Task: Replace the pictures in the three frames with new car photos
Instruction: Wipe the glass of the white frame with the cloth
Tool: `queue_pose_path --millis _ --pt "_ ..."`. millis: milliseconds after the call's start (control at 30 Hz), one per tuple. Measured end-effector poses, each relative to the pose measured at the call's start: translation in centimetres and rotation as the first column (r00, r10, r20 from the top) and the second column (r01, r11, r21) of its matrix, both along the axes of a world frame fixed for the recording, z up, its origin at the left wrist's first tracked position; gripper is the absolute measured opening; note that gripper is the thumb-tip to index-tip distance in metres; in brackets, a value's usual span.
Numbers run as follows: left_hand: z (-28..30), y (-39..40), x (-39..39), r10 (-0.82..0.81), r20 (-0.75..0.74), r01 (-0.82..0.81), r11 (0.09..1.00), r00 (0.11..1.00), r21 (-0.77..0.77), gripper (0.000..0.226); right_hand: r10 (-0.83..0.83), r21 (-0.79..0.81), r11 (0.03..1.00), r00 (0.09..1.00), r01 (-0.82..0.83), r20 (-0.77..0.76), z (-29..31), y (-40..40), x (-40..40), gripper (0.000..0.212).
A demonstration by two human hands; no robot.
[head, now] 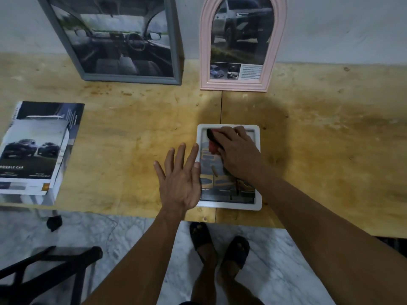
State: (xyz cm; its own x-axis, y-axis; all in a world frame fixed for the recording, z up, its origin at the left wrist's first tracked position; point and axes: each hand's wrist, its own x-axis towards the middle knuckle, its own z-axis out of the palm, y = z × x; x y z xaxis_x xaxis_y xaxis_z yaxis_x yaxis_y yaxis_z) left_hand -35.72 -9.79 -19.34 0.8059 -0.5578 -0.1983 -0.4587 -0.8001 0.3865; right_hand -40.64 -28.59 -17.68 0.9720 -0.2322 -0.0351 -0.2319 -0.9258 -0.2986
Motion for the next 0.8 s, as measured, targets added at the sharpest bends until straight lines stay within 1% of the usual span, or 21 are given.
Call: queue_pose_path --millis 133,233,300,600,667,733,800 --pt "0.0 -0.2 -0.1 0.026 0.003 -0.026 1.0 1.0 0.007 0.05 0.052 0.028 0.998 0.999 -0.052 0.001 0.1 0.8 0.1 0.045" --pt "0.0 -0.3 -0.1 0.035 0.008 -0.035 0.999 0.999 0.017 0.05 0.092 -0.004 0.996 0.995 -0.092 0.037 0.2 2.2 -0.8 0.034" --pt "0.0 -0.4 -0.1 0.045 0.013 -0.045 0.999 0.999 0.017 0.049 0.109 -0.013 0.994 0.994 -0.109 0.032 0.1 3.3 -1.7 0.03" --pt "-0.1 -0.3 -0.1 0.04 0.0 -0.04 0.999 0.999 0.013 0.049 0.164 0.075 0.985 0.983 -0.158 -0.086 1.2 6.2 -5.2 0.038" --pt "-0.2 -0.3 0.0 0.037 -0.005 -0.037 0.999 0.999 0.003 0.049 0.192 0.091 0.979 0.977 -0.184 -0.09 1.4 6.4 -6.0 0.04" --pt "-0.3 -0.3 -0.1 0.035 -0.009 -0.035 0.999 0.999 0.002 0.049 0.243 0.135 0.964 0.963 -0.228 -0.113 1.8 6.2 -6.5 0.035" --pt "-0.2 -0.3 -0.1 0.031 -0.011 -0.03 1.0 0.999 0.008 0.049 0.29 0.191 0.948 0.94 -0.256 -0.178 2.4 5.9 -6.7 0.027"
